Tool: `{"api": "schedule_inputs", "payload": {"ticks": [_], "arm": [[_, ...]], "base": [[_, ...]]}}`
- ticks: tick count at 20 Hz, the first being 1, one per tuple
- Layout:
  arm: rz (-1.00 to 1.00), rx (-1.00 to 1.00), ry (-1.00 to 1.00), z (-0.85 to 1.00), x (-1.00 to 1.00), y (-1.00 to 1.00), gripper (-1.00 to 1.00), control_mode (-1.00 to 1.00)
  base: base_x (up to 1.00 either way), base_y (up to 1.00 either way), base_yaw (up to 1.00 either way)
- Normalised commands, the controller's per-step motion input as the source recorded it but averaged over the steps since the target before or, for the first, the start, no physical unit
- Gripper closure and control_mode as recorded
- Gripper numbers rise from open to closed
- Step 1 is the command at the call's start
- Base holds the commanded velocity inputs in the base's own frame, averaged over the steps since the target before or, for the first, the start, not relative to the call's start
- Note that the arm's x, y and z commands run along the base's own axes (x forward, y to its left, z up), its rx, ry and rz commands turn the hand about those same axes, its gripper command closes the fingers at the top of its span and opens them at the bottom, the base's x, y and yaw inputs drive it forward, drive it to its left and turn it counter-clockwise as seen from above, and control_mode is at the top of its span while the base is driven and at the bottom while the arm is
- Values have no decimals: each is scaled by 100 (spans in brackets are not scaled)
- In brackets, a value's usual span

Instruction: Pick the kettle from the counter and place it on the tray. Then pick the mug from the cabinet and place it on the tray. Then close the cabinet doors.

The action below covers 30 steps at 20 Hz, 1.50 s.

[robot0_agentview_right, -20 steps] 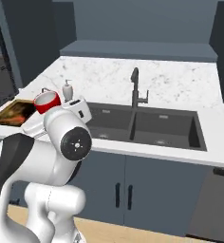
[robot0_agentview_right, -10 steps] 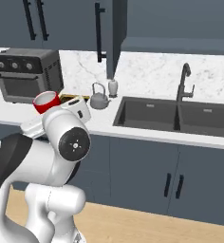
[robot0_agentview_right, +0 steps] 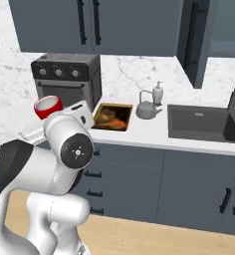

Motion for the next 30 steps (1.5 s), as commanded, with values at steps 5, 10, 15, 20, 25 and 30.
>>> {"api": "schedule_inputs", "payload": {"ticks": [5, 10, 15, 20, 25, 30], "arm": [[0, 0, 0, 0, 0, 0, 100, 100], [0, 0, 0, 0, 0, 0, 100, 100], [0, 0, 0, 0, 0, 0, 100, 100], [0, 0, 0, 0, 0, 0, 100, 100], [0, 0, 0, 0, 0, 0, 100, 100], [4, 5, 0, -36, 13, -23, 100, -100]], "base": [[60, 41, -13], [73, 4, -5], [69, 5, 0], [69, -7, 0], [60, -17, 2], [13, -7, 1]]}}
